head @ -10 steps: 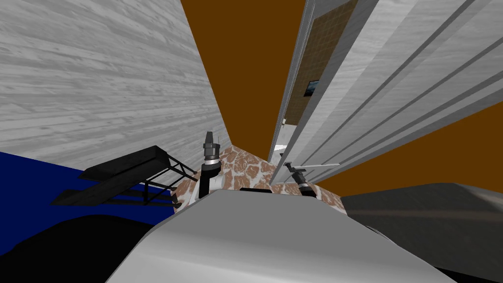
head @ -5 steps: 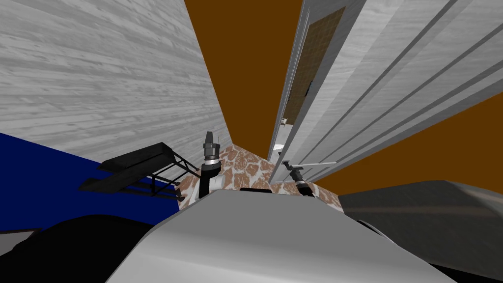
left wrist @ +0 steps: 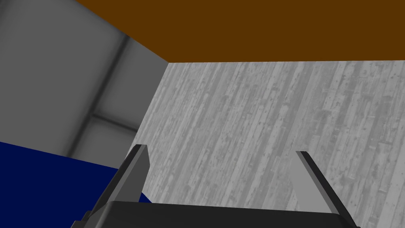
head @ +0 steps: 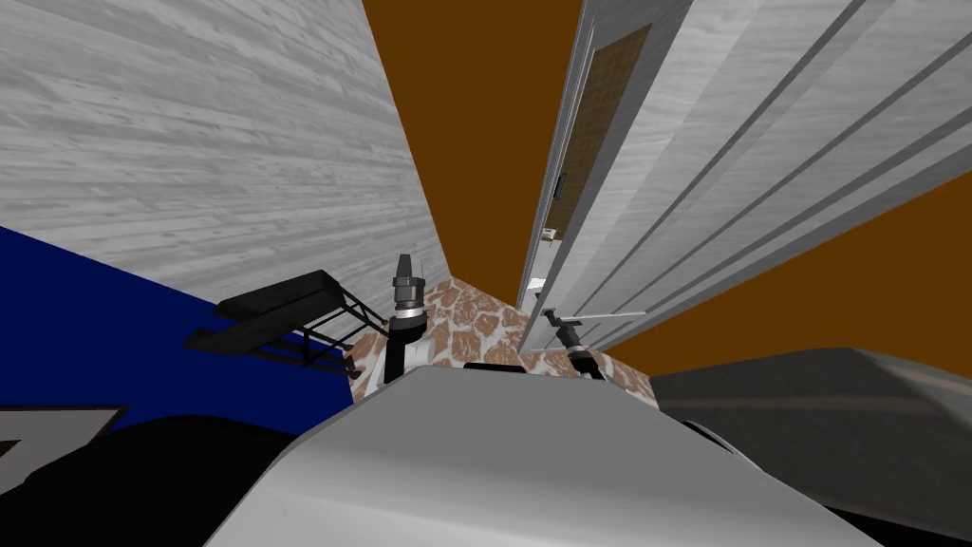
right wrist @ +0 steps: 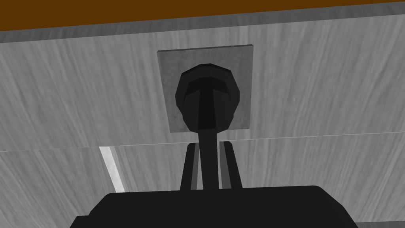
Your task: Pull the door open
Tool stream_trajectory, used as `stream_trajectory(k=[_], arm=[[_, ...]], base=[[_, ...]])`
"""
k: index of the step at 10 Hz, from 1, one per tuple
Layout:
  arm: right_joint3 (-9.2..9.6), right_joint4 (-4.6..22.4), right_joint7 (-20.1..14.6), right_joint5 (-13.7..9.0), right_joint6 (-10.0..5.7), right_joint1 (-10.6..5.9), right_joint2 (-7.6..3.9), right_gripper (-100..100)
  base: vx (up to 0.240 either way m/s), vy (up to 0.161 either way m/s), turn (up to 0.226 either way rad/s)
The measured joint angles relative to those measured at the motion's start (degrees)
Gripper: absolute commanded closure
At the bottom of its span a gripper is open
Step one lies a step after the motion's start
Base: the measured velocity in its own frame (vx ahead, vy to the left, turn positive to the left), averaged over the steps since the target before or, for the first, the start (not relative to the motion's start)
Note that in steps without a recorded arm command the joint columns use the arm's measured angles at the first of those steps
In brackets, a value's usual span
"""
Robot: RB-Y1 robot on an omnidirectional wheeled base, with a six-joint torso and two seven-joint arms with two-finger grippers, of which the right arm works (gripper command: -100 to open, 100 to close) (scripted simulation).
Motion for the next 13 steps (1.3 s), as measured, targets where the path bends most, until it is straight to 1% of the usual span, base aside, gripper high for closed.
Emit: stream_trajectory(k=[1, 2, 4, 5, 6, 7, 8, 10, 11, 12, 13], arm=[[0.59, -1.05, 0.51, -0.50, 0.87, 0.05, 0.09, 100], [0.73, -1.16, 0.63, -0.53, 1.10, 0.00, 0.17, 100], [1.47, -0.87, -0.29, -0.76, -0.55, 0.75, -1.32, 100], [1.97, -0.05, -0.89, -0.84, -1.76, 0.79, -1.96, 100], [2.50, -0.73, -1.26, -1.00, -2.53, 1.81, -2.80, 100], [3.19, 0.78, -1.86, -0.92, -4.09, 1.74, -3.06, 100], [3.79, 0.29, -2.28, -0.99, -5.02, 2.78, -3.81, 100], [5.30, -0.11, -3.13, -0.86, -6.62, 3.85, -4.63, 100], [6.07, 1.49, -3.92, -0.68, -8.15, 3.49, -4.79, 100], [6.46, 0.19, -4.26, -0.74, -8.50, 4.74, -5.55, 100], [6.60, 0.03, -4.28, -0.70, -8.40, 5.07, -5.57, 100]], base=[[-0.045, -0.061, 0.042], [-0.066, -0.011, 0.211], [-0.117, -0.014, 0.125], [-0.151, -0.049, 0.115], [-0.145, -0.068, 0.134], [-0.153, -0.081, 0.154], [-0.182, -0.142, 0.122], [-0.195, -0.121, 0.098], [-0.179, -0.093, 0.059], [-0.079, -0.040, 0.003], [-0.035, -0.078, 0.057]])
